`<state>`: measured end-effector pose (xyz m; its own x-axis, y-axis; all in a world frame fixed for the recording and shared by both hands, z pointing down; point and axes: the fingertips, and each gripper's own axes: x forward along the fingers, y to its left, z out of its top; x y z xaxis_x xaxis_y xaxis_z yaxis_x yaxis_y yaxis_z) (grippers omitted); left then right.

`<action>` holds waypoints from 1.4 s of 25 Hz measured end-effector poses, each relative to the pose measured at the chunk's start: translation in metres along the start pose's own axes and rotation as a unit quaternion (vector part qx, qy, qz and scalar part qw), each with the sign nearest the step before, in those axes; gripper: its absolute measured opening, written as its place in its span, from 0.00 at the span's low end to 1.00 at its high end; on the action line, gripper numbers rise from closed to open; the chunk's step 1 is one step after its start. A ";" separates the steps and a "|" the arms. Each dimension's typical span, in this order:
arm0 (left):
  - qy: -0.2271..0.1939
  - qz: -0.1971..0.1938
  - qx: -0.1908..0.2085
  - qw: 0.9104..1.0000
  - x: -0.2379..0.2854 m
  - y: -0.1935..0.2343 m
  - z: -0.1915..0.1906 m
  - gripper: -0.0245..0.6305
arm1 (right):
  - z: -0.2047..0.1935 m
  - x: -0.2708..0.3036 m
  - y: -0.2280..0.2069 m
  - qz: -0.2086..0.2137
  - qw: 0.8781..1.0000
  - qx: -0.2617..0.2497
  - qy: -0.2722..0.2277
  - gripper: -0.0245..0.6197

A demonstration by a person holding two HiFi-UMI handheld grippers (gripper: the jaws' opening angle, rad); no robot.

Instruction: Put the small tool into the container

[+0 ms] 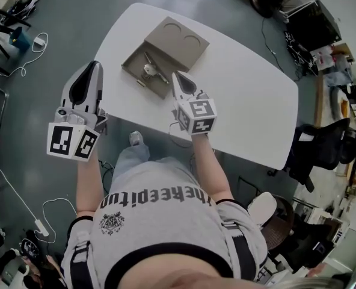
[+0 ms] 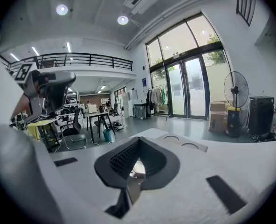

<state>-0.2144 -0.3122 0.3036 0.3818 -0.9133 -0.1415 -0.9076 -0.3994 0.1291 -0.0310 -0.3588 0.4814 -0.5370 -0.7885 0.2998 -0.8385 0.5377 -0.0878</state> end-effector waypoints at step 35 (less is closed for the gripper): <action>-0.042 -0.021 0.022 0.999 -0.068 -0.149 0.032 0.06 | 0.100 -0.229 -0.013 -0.048 0.982 -0.045 -0.177 0.03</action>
<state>-0.1105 -0.1883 0.2624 0.4048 -0.8855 -0.2279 -0.8988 -0.4312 0.0789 0.0938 -0.2155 0.3188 -0.4672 -0.8828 -0.0480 -0.8841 0.4672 0.0136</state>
